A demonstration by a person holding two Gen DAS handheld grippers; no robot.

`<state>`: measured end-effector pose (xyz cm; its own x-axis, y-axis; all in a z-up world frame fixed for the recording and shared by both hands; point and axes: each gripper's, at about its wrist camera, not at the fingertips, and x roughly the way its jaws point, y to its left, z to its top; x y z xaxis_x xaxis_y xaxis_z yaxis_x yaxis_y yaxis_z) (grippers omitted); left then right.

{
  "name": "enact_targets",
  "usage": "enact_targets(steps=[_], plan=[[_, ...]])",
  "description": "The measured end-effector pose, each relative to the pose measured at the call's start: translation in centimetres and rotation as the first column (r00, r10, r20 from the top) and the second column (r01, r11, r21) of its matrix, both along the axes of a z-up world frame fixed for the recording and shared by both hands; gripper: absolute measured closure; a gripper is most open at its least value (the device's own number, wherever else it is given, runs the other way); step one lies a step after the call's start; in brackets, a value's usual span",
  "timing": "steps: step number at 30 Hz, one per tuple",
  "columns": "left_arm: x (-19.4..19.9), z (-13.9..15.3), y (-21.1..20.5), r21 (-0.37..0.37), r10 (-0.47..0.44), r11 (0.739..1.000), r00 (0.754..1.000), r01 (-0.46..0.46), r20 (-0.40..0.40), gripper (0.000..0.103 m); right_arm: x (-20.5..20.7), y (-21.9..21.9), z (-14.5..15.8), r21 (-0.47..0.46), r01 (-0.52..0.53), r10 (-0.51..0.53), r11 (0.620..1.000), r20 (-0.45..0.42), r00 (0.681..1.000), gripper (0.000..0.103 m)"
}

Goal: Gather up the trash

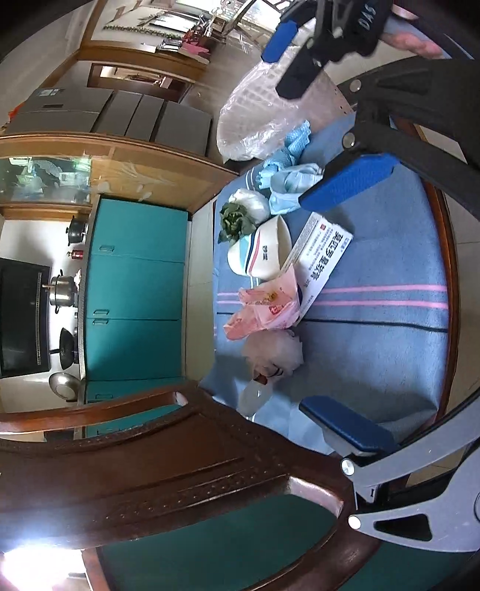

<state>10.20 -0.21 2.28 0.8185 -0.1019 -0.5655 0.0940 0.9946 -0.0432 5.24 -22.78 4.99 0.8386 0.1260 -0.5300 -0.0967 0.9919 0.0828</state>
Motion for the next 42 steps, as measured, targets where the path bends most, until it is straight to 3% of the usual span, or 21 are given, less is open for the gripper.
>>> enact_targets(steps=[42], plan=[[1.1, -1.1, 0.0, 0.012, 0.02, 1.0, 0.999, -0.019, -0.05, 0.003, 0.2, -0.5, -0.3, -0.001, 0.013, -0.013, 1.0, -0.026, 1.0, 0.004]])
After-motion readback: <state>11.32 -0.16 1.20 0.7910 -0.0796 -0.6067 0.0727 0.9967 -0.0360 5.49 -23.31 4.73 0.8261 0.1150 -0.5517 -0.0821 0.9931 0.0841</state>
